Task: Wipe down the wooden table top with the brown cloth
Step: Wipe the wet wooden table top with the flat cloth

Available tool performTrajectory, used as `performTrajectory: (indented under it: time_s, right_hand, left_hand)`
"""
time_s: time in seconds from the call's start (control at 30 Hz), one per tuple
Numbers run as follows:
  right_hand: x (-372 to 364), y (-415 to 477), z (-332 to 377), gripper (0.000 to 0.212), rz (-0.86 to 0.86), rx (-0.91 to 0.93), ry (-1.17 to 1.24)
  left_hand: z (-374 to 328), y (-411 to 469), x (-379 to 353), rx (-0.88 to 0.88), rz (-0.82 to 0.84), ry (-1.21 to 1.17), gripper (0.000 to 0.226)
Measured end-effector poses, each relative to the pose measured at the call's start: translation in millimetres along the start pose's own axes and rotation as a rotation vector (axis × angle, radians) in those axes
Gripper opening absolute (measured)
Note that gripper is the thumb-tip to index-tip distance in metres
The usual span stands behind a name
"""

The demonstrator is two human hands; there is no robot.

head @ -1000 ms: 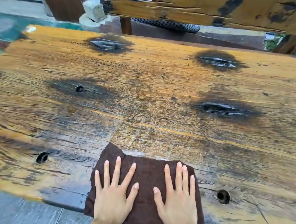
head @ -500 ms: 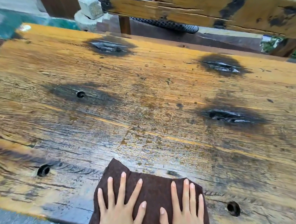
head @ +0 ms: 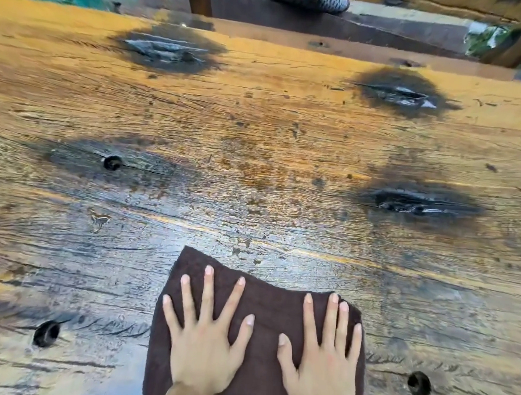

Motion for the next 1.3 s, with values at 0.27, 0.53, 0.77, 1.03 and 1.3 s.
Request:
performTrajectory:
  time_s: [0.27, 0.53, 0.77, 1.03, 1.3]
  right_hand:
    - [-1.1, 82.1, 2.4, 0.081, 0.046, 0.018, -0.010]
    - [0.1, 168.5, 9.1, 0.076, 0.070, 0.021, -0.018]
    - [8.6, 239.9, 20.5, 0.077, 0.110, 0.012, 0.012]
    - [12.6, 358.5, 36.0, 0.078, 0.128, -0.001, 0.025]
    - [23.9, 457.9, 49.3, 0.079, 0.106, 0.021, 0.018]
  left_hand:
    - [2.7, 71.0, 7.1, 0.004, 0.012, -0.002, 0.070]
    - [-2.2, 151.1, 12.7, 0.046, 0.004, 0.001, 0.066]
    - [-5.1, 222.7, 22.0, 0.068, 0.030, -0.016, 0.065]
    - [-10.1, 341.3, 35.9, 0.088, 0.035, -0.003, 0.066]
    - [-14.2, 431.5, 53.2, 0.103, 0.009, -0.021, 0.067]
Point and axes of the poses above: each hand's wrist, its own y-axis towards the middle knuckle, its own x-axis out of the back of the hand, z = x × y, the point moved 1 cm from there along y, towards the middle knuckle, and after that the axes turned 1 degree about y, right-handed, at the moved point
